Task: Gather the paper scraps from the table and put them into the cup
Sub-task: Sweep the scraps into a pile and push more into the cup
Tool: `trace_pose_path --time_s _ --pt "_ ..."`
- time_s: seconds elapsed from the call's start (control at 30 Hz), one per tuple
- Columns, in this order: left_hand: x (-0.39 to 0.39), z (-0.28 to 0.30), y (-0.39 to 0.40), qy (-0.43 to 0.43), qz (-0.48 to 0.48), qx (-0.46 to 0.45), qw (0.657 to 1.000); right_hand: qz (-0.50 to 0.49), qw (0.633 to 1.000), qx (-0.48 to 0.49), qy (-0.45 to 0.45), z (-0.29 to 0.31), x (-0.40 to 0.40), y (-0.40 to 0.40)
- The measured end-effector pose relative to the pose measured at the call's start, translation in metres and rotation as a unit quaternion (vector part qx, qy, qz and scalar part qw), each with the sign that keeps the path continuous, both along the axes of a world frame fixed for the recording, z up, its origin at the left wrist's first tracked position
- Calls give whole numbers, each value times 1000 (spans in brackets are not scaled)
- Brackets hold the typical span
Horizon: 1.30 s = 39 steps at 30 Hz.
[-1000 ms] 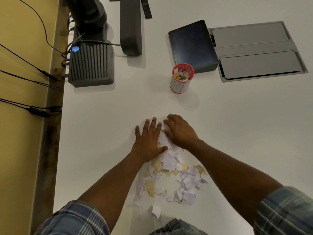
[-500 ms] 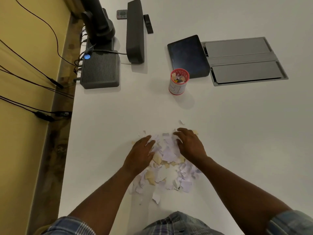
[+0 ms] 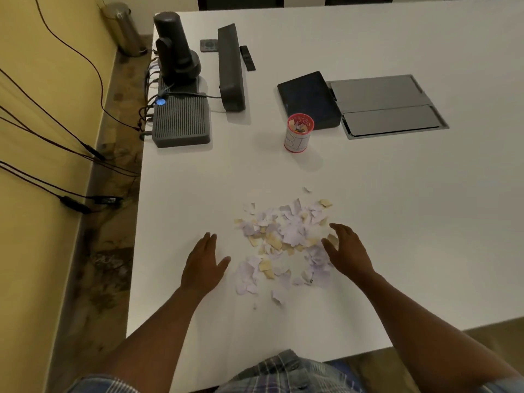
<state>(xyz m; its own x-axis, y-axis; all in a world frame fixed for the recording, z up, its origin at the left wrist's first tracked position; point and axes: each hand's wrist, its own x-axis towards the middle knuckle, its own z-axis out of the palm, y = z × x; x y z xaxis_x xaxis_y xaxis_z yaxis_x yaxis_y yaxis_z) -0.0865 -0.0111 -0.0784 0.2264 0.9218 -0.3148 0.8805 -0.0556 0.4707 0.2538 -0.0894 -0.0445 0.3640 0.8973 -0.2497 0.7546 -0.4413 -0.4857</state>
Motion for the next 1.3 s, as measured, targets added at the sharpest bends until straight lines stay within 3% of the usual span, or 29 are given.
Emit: trace_pose_path --time_s 0.27,0.5,0.67,1.1,1.2,1.3 --pt "-12 -8 -31 27 -16 -23 999 -47 993 -112 10 -10 5 -37" --pt "17 5 -72 61 6 -141 988 73 977 -201 12 -31 4 -38" --pt "54 3 -82 80 10 -146 986 142 971 -192 18 -35 -2 -22" --pt "110 0 -18 -71 -19 -54 996 167 984 -51 46 -26 -27 36" --pt "110 7 0 -122 -22 5 992 165 984 -11 60 -24 -26 47" --pt "103 12 22 -88 11 87 992 151 987 12 57 -21 -18 56"
